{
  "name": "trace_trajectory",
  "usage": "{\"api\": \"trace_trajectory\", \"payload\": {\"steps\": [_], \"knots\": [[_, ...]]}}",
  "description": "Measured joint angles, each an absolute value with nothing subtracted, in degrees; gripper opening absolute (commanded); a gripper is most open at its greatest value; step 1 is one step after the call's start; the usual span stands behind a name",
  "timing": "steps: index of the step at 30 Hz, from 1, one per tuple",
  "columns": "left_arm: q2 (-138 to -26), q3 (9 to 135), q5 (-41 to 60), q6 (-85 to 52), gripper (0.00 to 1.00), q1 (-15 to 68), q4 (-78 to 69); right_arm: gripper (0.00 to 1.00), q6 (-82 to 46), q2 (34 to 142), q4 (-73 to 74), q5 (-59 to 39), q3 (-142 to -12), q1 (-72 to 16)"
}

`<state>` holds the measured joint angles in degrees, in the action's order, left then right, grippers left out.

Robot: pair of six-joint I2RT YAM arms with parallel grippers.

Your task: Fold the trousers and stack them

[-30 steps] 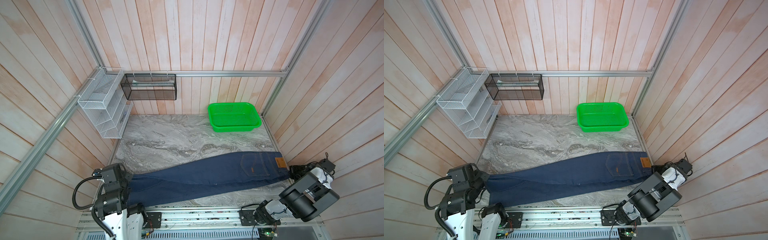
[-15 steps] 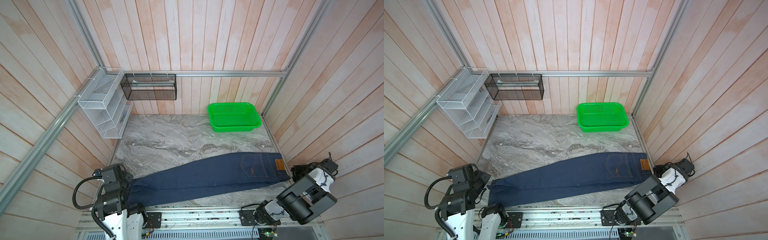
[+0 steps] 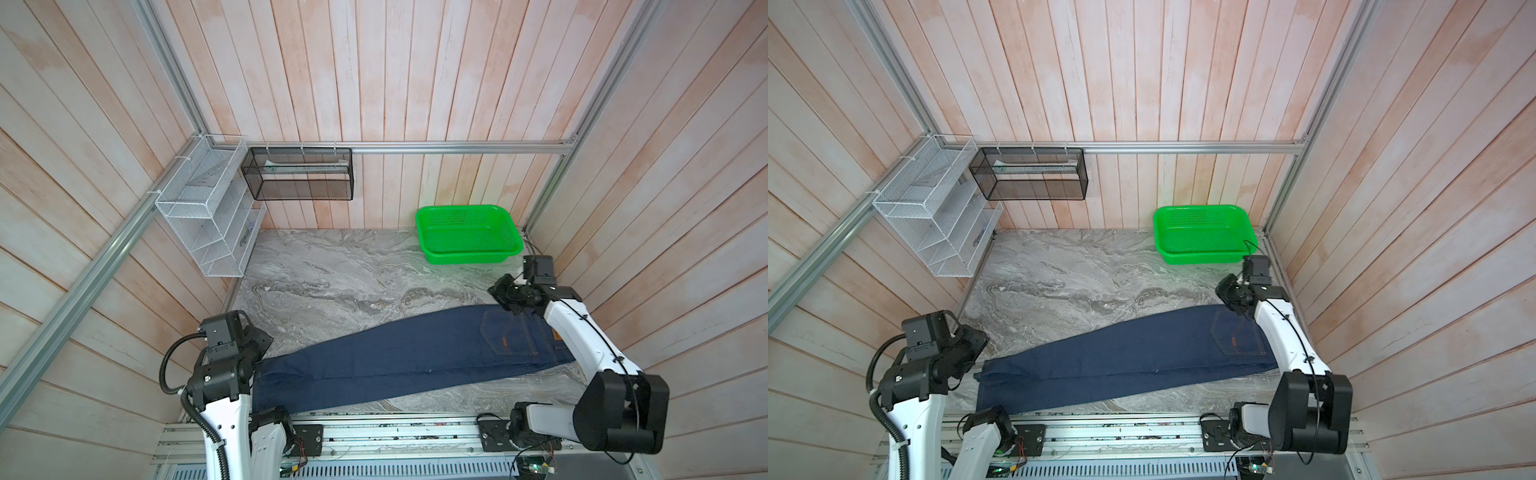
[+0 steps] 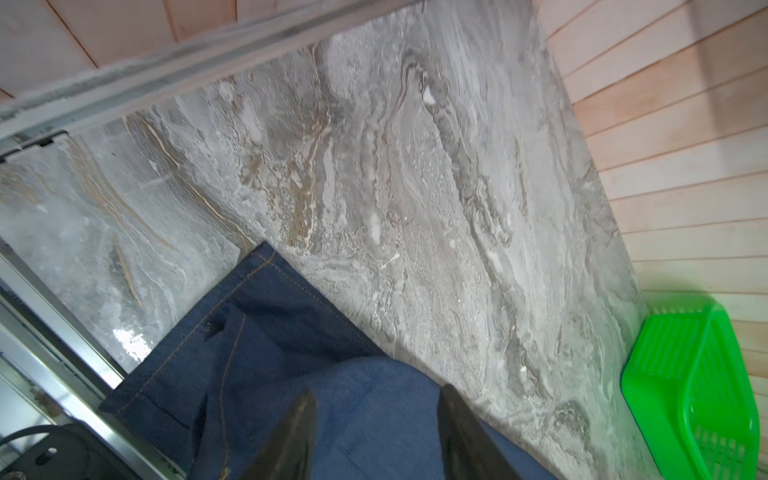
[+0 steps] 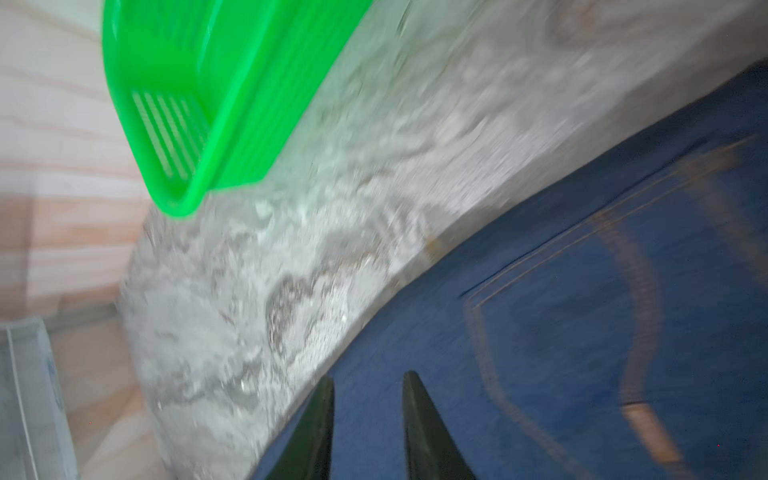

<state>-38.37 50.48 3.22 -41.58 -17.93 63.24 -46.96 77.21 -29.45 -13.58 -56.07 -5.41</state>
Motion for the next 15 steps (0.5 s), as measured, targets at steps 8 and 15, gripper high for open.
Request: {"api": "trace_trajectory", "payload": {"steps": [8,15], "knots": [[-39.86,50.50,4.25,-41.39,0.50,-17.91,62.11,0.20,-53.06,87.05,-26.17,-11.77,-55.00,-30.37],[-42.28,51.44,4.21,-41.32,0.51,-17.91,61.47,0.18,-54.52,98.96,-22.57,-12.29,-55.42,-39.16]]}}
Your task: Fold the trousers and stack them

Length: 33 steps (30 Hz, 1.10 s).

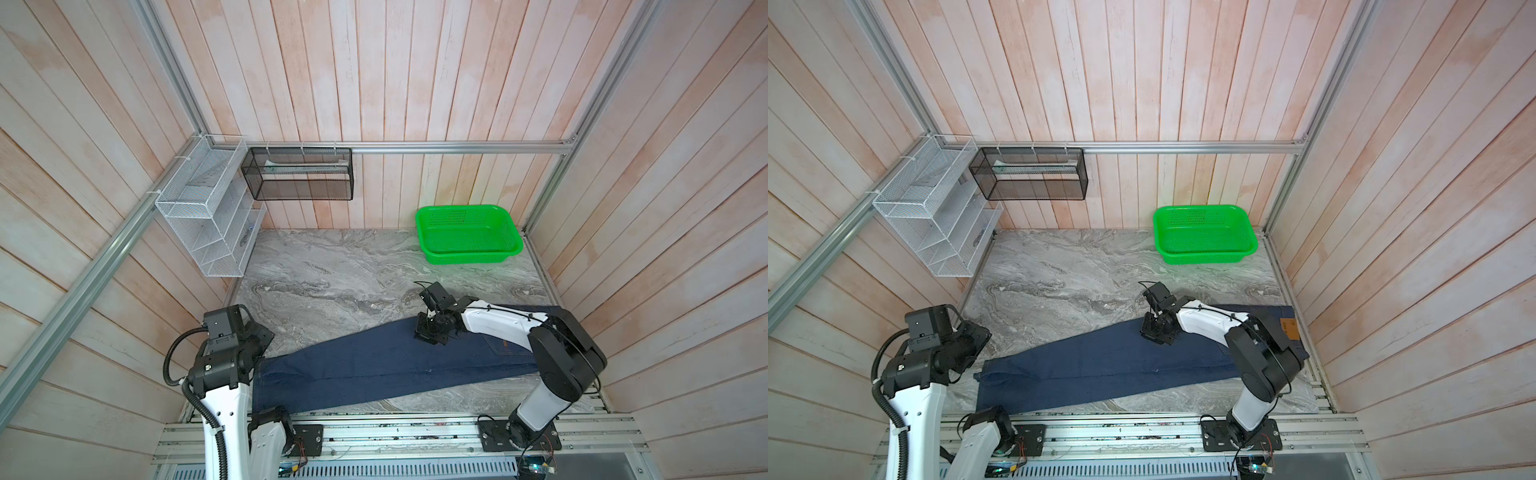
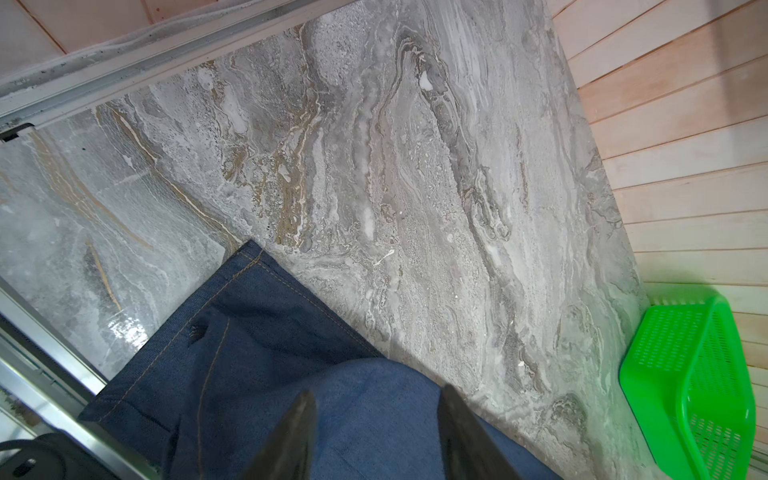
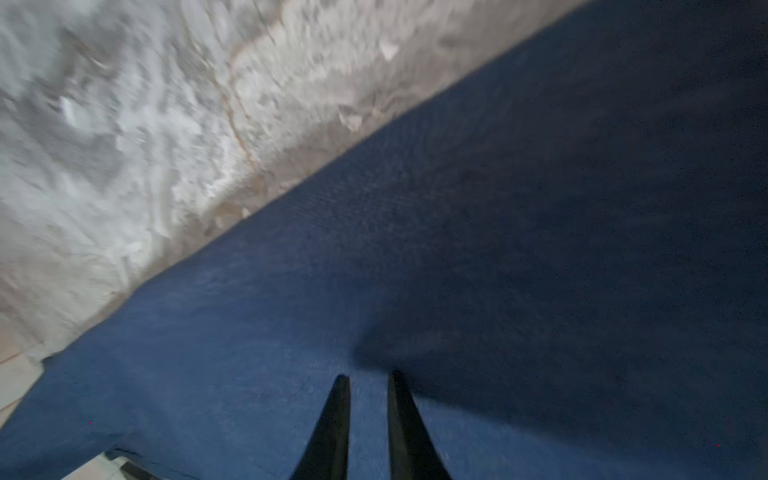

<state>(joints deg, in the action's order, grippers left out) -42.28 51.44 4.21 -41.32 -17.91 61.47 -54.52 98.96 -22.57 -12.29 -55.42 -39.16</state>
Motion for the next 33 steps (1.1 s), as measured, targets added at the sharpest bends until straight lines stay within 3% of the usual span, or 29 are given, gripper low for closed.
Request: {"api": "trace_trajectory", "payload": {"steps": [6,20,28,33], "knots": [[-44.91,53.74,4.03,-40.64,0.53,-17.87,60.29,0.17,-53.82,102.52,-19.00,-13.26,-58.52,-36.84],[-58.15,57.23,4.62,-38.00,0.54,-17.87,51.62,0.17,-52.05,102.98,-9.63,-12.49,-56.18,-15.49],[-67.16,57.32,9.65,-36.60,0.55,-14.44,47.05,0.22,-50.65,103.68,-8.99,-12.84,-57.04,-14.41],[-66.67,54.00,13.61,-37.76,0.64,-10.70,45.15,0.30,-49.98,103.59,-10.26,-11.86,-57.91,-16.25]]}}
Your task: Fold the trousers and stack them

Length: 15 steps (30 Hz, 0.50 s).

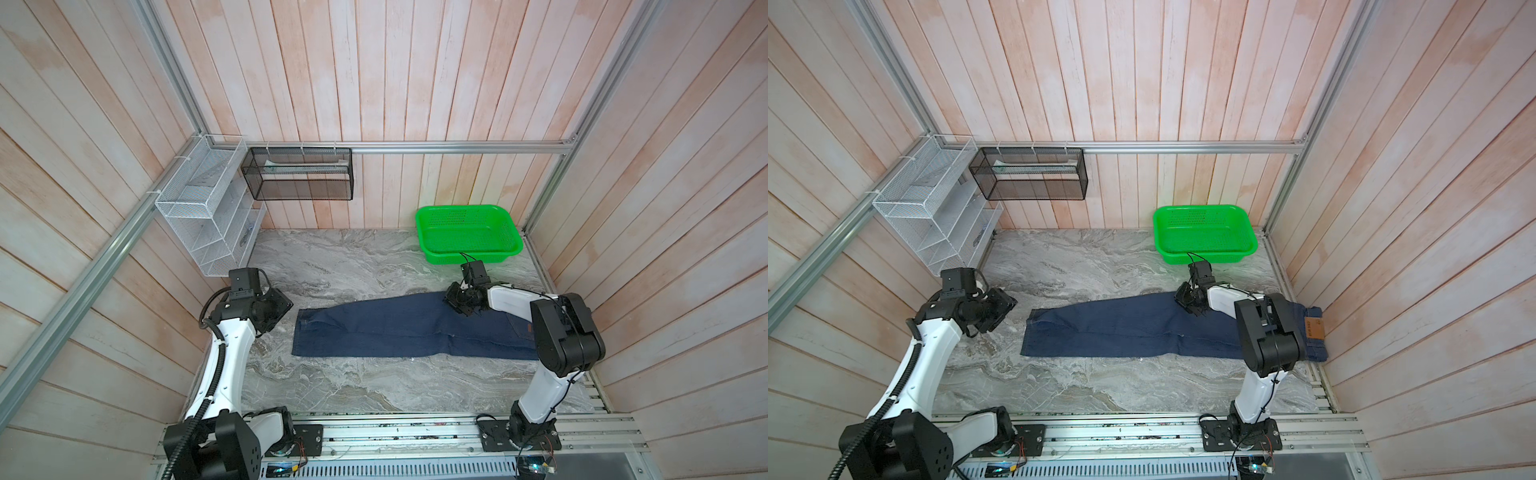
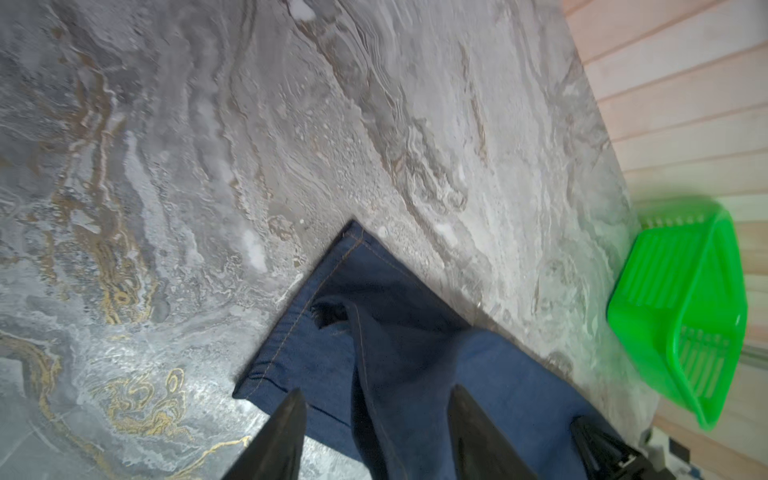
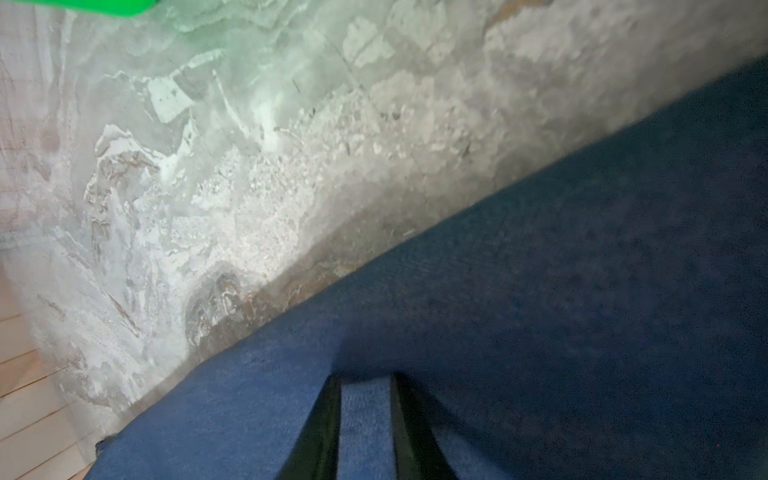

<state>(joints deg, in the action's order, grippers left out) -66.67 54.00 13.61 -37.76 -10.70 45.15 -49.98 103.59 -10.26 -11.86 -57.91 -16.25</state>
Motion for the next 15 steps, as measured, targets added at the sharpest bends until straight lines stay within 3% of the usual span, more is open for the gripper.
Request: {"api": "trace_trajectory", "payload": {"steps": [7,12,15], "knots": [[-66.08,44.71,17.89,-42.41,0.71,-10.61,43.18,0.34,-49.58,102.52,-13.56,-11.55,-58.17,-18.28],[-65.89,41.36,20.71,-47.03,0.71,-10.46,37.87,0.34,-49.45,102.08,-15.11,-11.57,-58.15,-18.35],[-65.89,40.14,22.55,-49.69,0.65,-10.02,34.61,0.34,-49.32,101.80,-15.66,-11.57,-58.04,-18.35]]}}
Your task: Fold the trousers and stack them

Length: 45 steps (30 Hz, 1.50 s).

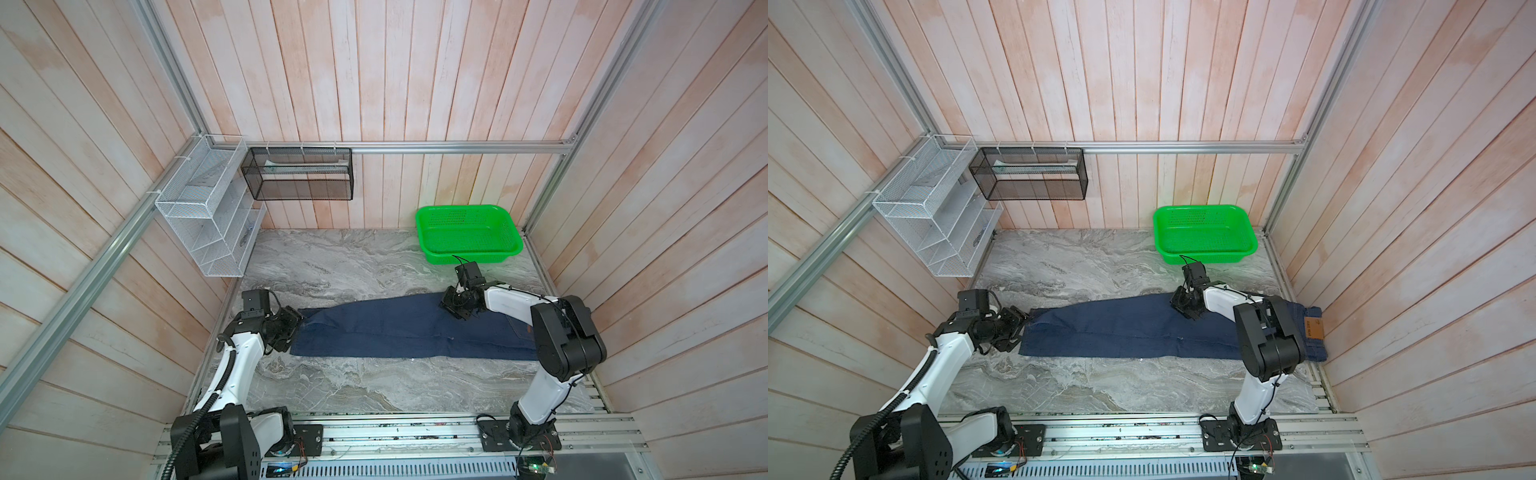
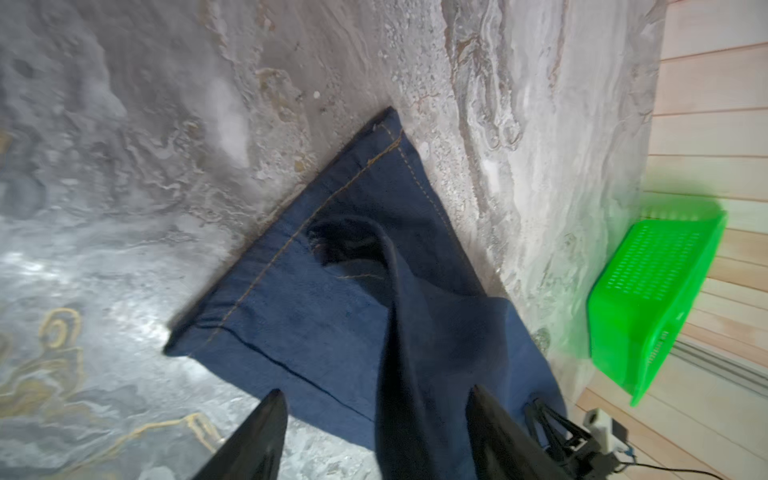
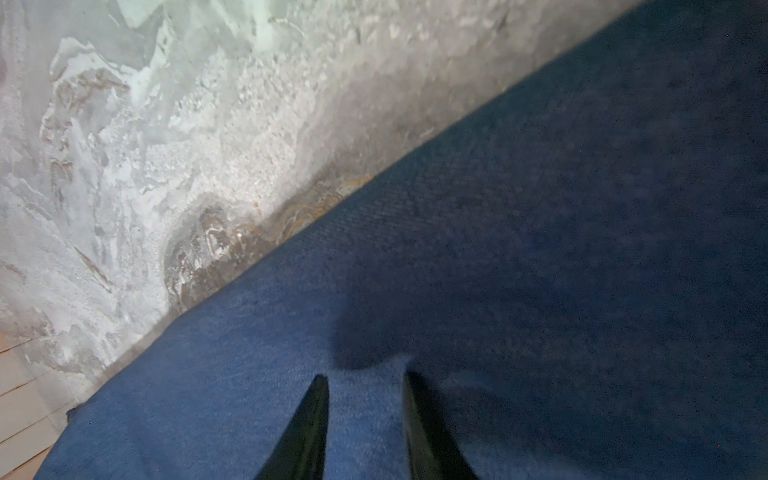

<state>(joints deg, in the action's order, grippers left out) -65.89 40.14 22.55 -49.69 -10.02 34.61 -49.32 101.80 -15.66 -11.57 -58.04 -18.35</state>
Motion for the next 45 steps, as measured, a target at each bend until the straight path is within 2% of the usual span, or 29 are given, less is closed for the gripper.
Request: {"api": "trace_trajectory", "payload": {"steps": [4,6,8,9,12,15,20,23,31,37,42,45], "knots": [[-65.14,38.00,24.86,-52.31,0.46,-9.41,31.18,0.34,-49.30,101.19,-16.12,-11.55,-57.45,-18.35],[-64.05,37.04,25.69,-53.39,0.30,-9.28,30.63,0.34,-49.30,100.88,-16.56,-11.55,-57.25,-18.35],[-62.70,36.77,26.37,-54.48,0.08,-9.19,30.44,0.34,-49.30,100.62,-16.80,-11.55,-57.06,-18.35],[-62.02,36.80,26.57,-54.96,0.00,-9.19,30.37,0.34,-49.30,100.51,-16.93,-11.55,-57.04,-18.35],[-59.59,38.33,25.76,-54.59,0.00,-8.05,31.66,0.34,-49.23,99.70,-17.98,-11.42,-57.01,-18.35],[-59.55,45.23,22.85,-51.86,0.00,-2.81,34.17,0.33,-48.86,97.95,-19.09,-11.40,-56.99,-18.17],[-68.01,64.12,15.27,-40.47,0.00,17.10,36.67,0.33,-47.90,93.17,-20.86,-11.33,-56.75,-16.25],[-74.94,71.00,11.40,-33.61,0.00,28.62,38.11,0.33,-47.18,89.56,-21.61,-11.14,-56.14,-13.45],[-97.25,93.91,4.71,-18.85,0.00,49.65,43.33,0.33,-44.93,80.66,-25.15,-10.04,-55.11,-1.85],[-102.52,118.17,2.85,-10.37,0.00,55.02,45.82,0.33,-43.59,78.15,-26.81,-10.17,-55.09,4.03],[-109.93,149.77,4.60,-4.32,0.00,57.76,48.47,0.34,-42.83,78.00,-27.66,-10.59,-55.11,7.49],[-109.84,153.21,6.35,-2.35,0.00,59.37,47.88,0.34,-42.26,77.62,-28.34,-10.63,-55.11,9.23]]}}
